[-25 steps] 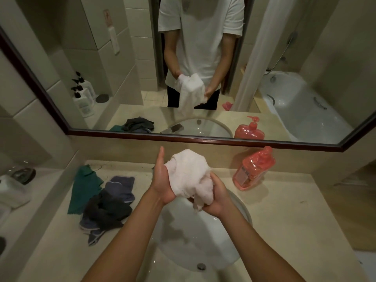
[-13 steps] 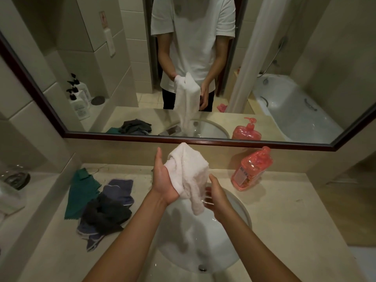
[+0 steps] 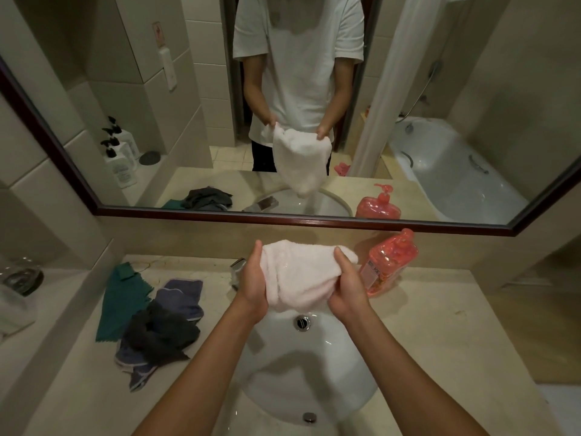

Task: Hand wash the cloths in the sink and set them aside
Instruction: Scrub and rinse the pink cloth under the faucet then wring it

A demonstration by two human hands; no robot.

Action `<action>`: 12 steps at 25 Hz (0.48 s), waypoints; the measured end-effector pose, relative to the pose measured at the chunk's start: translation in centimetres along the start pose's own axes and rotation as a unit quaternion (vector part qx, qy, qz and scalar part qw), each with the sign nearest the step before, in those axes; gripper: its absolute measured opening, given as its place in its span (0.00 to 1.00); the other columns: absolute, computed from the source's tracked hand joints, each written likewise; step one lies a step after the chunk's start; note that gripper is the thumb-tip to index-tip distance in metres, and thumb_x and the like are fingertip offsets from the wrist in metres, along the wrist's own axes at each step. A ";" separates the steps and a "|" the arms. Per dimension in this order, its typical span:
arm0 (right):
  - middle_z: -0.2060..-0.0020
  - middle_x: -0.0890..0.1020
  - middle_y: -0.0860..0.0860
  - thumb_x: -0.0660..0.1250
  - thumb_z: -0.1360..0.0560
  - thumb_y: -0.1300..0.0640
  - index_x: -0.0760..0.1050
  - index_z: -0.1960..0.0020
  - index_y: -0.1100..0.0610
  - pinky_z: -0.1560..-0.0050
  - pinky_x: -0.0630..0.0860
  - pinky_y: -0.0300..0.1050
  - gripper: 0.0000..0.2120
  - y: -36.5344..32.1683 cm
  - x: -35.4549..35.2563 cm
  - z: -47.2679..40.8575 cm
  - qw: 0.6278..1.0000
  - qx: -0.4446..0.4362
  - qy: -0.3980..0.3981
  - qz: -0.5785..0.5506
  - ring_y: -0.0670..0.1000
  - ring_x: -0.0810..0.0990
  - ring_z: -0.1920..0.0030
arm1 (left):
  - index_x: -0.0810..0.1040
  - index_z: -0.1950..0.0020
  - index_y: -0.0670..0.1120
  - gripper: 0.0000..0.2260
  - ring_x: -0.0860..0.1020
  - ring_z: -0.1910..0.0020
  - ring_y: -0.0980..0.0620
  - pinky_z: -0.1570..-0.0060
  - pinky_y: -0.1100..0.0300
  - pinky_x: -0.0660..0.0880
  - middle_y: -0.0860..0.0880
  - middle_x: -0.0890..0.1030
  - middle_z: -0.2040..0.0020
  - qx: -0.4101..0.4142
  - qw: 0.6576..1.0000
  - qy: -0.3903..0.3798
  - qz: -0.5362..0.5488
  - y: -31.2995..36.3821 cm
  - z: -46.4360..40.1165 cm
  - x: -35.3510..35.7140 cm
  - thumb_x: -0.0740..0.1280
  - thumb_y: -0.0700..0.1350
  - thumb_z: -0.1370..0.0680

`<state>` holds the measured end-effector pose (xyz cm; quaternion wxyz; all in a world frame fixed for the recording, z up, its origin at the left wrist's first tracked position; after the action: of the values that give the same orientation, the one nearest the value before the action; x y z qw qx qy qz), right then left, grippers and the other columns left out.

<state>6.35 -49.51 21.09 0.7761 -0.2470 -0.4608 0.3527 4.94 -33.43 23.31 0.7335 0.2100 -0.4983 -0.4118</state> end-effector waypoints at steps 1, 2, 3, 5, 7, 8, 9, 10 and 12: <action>0.49 0.87 0.56 0.67 0.20 0.49 0.83 0.50 0.55 0.53 0.81 0.47 0.11 -0.3 -0.1 0.1 0.999 -0.036 0.013 0.032 0.53 0.87 0.50 | 0.83 0.41 0.43 0.29 0.84 0.43 0.45 0.55 0.56 0.81 0.42 0.85 0.43 0.007 0.999 0.029 -0.019 -0.1 -0.2 -0.1 0.51 0.63 0.16; 0.52 0.87 0.55 0.67 0.21 0.48 0.84 0.52 0.53 0.54 0.82 0.46 0.11 -0.5 0.1 0.4 0.995 -0.063 0.020 0.076 0.52 0.87 0.51 | 0.82 0.40 0.43 0.29 0.84 0.44 0.45 0.54 0.55 0.80 0.43 0.85 0.44 0.006 0.999 0.044 -0.032 -0.1 -0.3 0.0 0.51 0.63 0.16; 0.54 0.88 0.53 0.67 0.23 0.44 0.83 0.52 0.53 0.54 0.82 0.46 0.13 -0.5 0.5 0.8 0.988 -0.081 0.029 0.129 0.51 0.87 0.52 | 0.81 0.41 0.42 0.30 0.84 0.44 0.45 0.54 0.55 0.79 0.42 0.85 0.44 -0.002 0.999 0.038 -0.033 -0.2 -0.3 0.5 0.50 0.63 0.16; 0.58 0.87 0.51 0.62 0.28 0.36 0.81 0.52 0.53 0.54 0.81 0.42 0.22 0.4 1.8 1.2 0.967 -0.092 0.049 0.234 0.49 0.87 0.54 | 0.79 0.39 0.39 0.33 0.84 0.45 0.45 0.51 0.53 0.78 0.39 0.84 0.43 -0.040 0.999 -0.012 -0.003 -0.7 0.0 2.1 0.46 0.63 0.16; 0.59 0.86 0.51 0.57 0.26 0.34 0.81 0.52 0.53 0.53 0.80 0.45 0.25 1.4 2.7 1.0 0.943 -0.105 0.081 0.305 0.50 0.85 0.55 | 0.78 0.37 0.39 0.34 0.84 0.44 0.44 0.48 0.52 0.78 0.38 0.84 0.42 -0.070 0.996 -0.047 0.019 -1.6 0.4 3.5 0.44 0.63 0.16; 0.59 0.86 0.51 0.56 0.23 0.36 0.80 0.51 0.54 0.51 0.80 0.48 0.24 1.6 3.0 0.7 0.929 -0.118 0.112 0.332 0.52 0.84 0.54 | 0.77 0.35 0.39 0.34 0.84 0.44 0.45 0.47 0.53 0.79 0.39 0.84 0.42 -0.079 0.995 -0.052 0.028 -2.2 0.5 4.1 0.43 0.63 0.16; 0.58 0.85 0.51 0.55 0.20 0.38 0.79 0.51 0.56 0.50 0.78 0.50 0.24 1.5 3.1 0.2 0.910 -0.136 0.143 0.365 0.54 0.83 0.53 | 0.76 0.32 0.40 0.33 0.83 0.42 0.46 0.45 0.53 0.78 0.39 0.83 0.40 -0.083 0.994 -0.055 0.043 -2.8 0.5 4.4 0.43 0.62 0.16; 0.58 0.84 0.52 0.55 0.18 0.40 0.79 0.51 0.57 0.50 0.77 0.50 0.23 1.1 3.2 -0.2 0.888 -0.157 0.166 0.399 0.55 0.83 0.53 | 0.74 0.29 0.41 0.33 0.81 0.39 0.46 0.41 0.53 0.76 0.40 0.82 0.37 -0.083 0.993 -0.060 0.061 -3.5 0.5 4.6 0.42 0.61 0.15; 0.58 0.83 0.54 0.55 0.17 0.43 0.77 0.54 0.59 0.52 0.76 0.50 0.23 0.1 3.0 -1.1 0.855 -0.188 0.183 0.446 0.57 0.82 0.53 | 0.71 0.26 0.44 0.31 0.78 0.34 0.46 0.34 0.52 0.72 0.41 0.79 0.33 -0.076 0.990 -0.071 0.090 -4.5 0.5 5.1 0.40 0.60 0.15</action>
<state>8.29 -47.22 22.17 0.5442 -0.6277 -0.2085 0.5161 3.52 -40.08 23.10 0.7443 0.0779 -0.5331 -0.3946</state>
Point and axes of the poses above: each hand's wrist, its own z-axis away from the middle knuckle, its own x-axis out of the palm, y = z × x, the point moved 1 cm from there along -z, towards the middle knuckle
